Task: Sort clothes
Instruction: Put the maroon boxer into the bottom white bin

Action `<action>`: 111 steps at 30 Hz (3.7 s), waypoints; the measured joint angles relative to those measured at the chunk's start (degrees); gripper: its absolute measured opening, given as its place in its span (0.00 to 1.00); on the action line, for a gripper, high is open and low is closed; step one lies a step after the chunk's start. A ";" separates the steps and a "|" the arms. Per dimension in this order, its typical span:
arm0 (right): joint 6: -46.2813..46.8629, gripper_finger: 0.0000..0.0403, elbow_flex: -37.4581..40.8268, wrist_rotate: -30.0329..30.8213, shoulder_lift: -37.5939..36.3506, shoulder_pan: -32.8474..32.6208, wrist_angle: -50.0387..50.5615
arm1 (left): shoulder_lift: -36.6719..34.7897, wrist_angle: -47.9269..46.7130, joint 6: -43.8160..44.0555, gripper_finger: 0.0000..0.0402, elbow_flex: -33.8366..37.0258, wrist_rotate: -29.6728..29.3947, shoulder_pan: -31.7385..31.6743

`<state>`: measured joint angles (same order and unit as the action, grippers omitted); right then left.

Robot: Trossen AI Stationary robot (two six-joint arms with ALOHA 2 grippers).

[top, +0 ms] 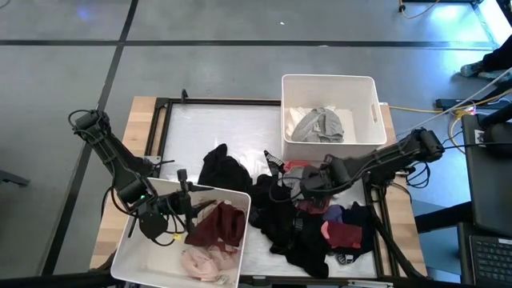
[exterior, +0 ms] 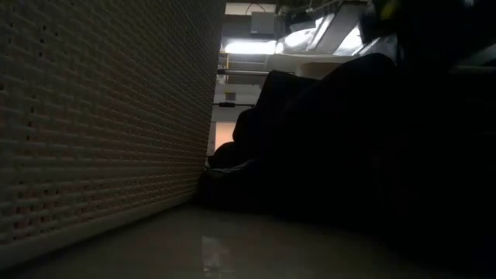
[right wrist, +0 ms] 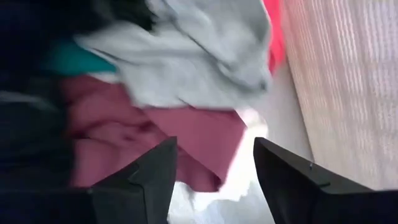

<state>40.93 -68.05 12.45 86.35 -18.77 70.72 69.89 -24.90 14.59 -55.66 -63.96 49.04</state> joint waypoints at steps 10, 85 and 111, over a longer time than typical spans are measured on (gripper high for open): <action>10.79 0.52 12.83 0.99 0.00 0.03 -5.67 | 0.00 0.04 -0.01 0.39 0.00 -0.01 -0.04; -42.88 0.08 -20.57 9.77 0.04 -5.74 -31.47 | 0.00 0.06 0.00 0.39 0.00 -0.01 -0.07; -18.31 0.18 4.69 10.45 0.44 -1.93 -36.32 | 0.00 0.12 0.63 0.39 0.00 0.76 -2.71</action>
<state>22.61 -63.36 22.89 86.78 -20.70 34.40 69.89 -24.77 15.22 -55.66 -63.20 46.33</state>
